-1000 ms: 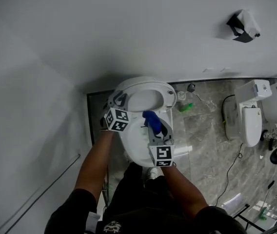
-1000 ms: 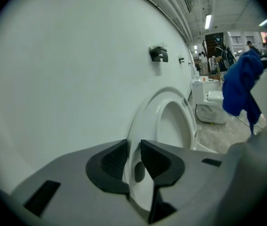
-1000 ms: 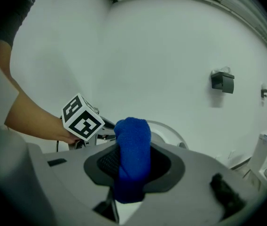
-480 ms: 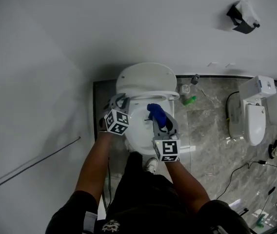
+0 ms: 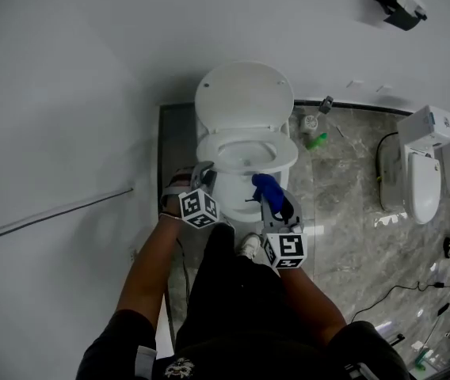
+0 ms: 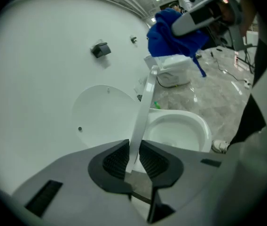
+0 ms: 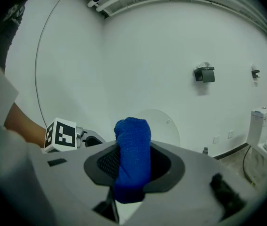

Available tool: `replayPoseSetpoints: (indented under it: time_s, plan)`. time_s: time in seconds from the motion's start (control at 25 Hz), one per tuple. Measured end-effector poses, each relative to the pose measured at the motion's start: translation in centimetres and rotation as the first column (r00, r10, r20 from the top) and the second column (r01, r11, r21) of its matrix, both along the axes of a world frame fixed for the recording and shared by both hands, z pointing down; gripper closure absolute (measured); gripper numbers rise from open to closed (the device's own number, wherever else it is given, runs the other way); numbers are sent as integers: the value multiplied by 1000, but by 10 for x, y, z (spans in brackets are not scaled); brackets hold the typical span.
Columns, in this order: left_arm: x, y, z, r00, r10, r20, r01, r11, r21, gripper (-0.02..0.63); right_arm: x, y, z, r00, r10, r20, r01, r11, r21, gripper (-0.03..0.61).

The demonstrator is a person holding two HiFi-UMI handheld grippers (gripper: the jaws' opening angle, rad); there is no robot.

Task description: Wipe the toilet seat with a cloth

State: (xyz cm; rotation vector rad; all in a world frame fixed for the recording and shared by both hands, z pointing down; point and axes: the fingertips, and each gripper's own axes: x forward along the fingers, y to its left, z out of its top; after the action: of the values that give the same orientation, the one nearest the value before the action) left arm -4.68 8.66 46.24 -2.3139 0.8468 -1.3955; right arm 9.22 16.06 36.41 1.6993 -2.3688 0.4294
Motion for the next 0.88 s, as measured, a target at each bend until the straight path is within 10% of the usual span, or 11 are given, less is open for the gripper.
replayPoseSetpoints:
  time_s: [0.6,0.88]
  plan:
    - [-3,97,120,966,146,212,-177,975,133,529,34,13,108,992,130,0,-129,988,-80,471]
    - [0,133,198,932,170,320,-195,980,45,502,42,22,169,992,119,-36,-123,983,-136,472]
